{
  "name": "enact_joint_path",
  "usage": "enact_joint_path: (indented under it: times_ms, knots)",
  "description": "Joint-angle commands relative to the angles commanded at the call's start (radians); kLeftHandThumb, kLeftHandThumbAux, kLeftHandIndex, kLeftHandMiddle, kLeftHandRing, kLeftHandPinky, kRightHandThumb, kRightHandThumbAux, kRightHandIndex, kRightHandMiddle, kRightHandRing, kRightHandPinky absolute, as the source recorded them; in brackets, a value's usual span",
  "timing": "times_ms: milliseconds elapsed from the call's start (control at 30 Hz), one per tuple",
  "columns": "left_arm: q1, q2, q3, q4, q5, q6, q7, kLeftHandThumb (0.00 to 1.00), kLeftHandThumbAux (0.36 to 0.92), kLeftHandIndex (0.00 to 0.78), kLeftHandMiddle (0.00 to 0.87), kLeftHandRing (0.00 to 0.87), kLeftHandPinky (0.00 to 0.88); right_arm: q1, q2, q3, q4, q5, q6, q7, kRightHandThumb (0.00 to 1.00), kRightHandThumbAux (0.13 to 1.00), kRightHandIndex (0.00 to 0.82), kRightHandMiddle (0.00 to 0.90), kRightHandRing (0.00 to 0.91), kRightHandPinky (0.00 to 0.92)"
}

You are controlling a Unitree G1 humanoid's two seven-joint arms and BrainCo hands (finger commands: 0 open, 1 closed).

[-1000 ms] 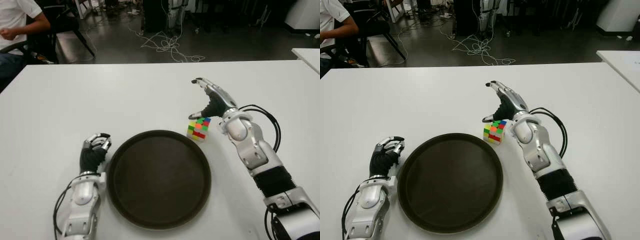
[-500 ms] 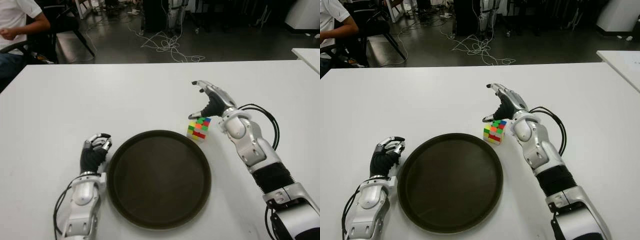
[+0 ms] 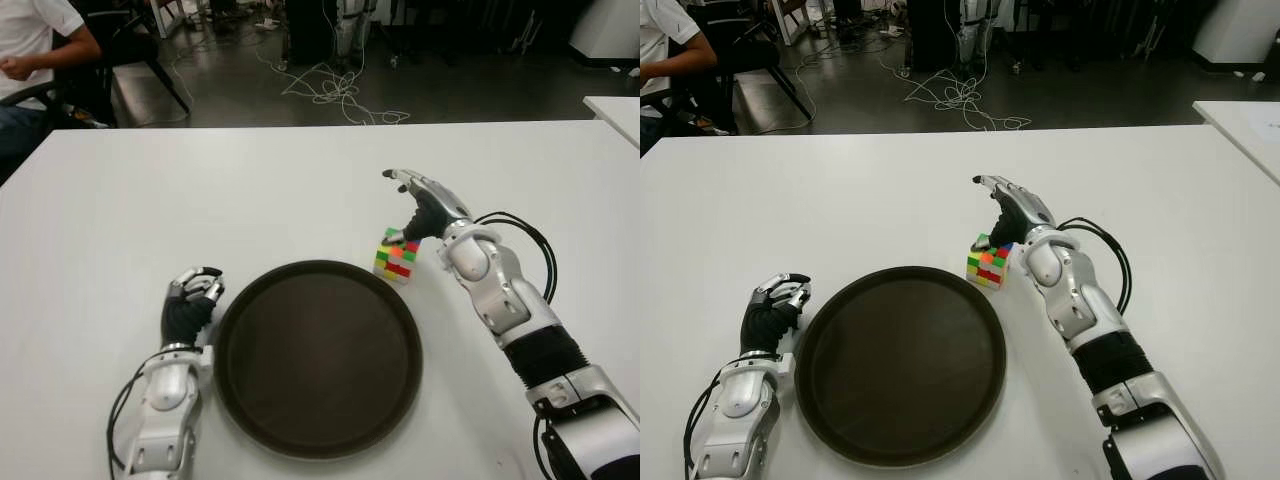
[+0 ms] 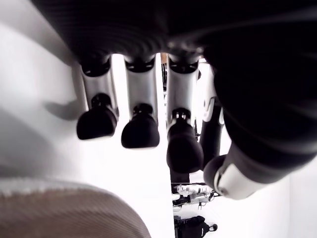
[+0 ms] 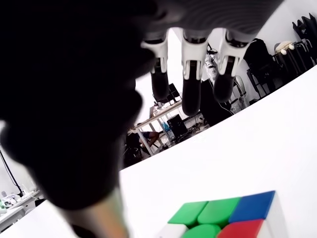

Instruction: Pick up the Rubik's Cube and put it in the plate

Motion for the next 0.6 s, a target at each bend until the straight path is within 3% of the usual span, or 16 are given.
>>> enact_joint_path:
  times_ms: [600]
  knots:
    - [-0.001,0.003,0.002,0.0,-0.005,0.015,-0.009,0.71,0.705,0.444,0.8,0.809,0.793,0.002,-0.008,0.043,0.07,-0.013,-0.013,-0.001,0.0,0.951,0.069,0.13,0.152,0.198]
